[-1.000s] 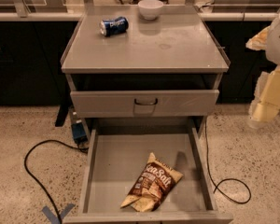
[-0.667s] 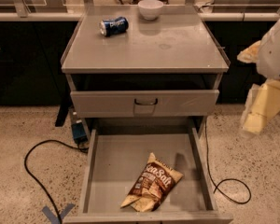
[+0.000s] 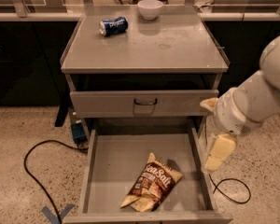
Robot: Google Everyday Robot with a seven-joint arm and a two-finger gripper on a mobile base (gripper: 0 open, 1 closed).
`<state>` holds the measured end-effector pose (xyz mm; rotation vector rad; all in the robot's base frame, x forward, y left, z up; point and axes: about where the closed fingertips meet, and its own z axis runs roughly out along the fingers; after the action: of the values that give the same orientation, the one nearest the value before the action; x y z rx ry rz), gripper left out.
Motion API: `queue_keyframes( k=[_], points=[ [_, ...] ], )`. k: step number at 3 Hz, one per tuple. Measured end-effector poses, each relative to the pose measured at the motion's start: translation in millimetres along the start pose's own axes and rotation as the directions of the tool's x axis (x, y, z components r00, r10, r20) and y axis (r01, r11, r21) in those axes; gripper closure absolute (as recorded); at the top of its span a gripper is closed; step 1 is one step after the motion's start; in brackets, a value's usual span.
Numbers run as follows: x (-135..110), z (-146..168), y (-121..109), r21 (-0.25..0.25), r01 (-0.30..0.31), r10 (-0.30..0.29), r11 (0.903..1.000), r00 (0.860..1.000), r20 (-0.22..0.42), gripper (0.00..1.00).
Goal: Pick brown chip bag from middle drawer and place on counter
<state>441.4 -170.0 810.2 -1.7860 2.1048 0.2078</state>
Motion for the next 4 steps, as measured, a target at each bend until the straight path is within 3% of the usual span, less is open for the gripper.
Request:
queue_keyframes(
  k=[1,2,3,4],
  points=[
    [8,72,4,0.000,0.027,-0.027,0.9996,1.000,0.012,0.00],
    [30,154,4,0.005,0.021,-0.021,0.9998,1.000,-0.016,0.00],
    [26,156,-13,0.074,0.025,-0.025,0.9970,1.000,0.005,0.00],
    [26,157,-12,0.072,0.024,-0.024,0.9971,1.000,0.005,0.00]
  ],
)
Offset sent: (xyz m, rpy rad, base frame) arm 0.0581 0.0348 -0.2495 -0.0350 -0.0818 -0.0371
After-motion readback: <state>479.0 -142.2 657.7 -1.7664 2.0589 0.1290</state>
